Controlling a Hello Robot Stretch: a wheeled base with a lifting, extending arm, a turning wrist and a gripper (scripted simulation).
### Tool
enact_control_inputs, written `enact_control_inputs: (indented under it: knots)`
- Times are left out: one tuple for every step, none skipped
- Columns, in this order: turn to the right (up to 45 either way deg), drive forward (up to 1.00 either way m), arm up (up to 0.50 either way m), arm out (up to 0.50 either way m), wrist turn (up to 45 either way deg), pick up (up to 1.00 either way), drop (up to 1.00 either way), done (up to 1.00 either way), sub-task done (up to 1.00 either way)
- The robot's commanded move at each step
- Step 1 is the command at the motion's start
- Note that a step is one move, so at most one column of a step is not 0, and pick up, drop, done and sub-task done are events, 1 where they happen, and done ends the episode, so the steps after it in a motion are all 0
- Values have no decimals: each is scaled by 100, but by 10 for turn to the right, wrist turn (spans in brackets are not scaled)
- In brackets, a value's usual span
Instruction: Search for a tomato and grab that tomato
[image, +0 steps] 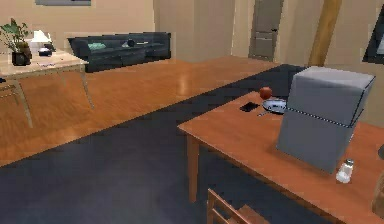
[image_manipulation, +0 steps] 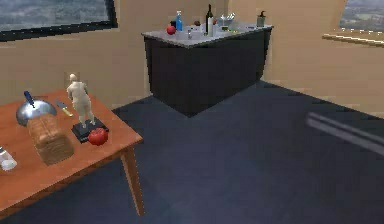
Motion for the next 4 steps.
enact_control_inputs:
  knots:
    - [-240,0,0,0,0,0,0,0,0]
    - [450,0,0,0,0,0,0,0,0]
    - [450,0,0,0,0,0,0,0,0]
    - [240,0,0,0,0,0,0,0,0]
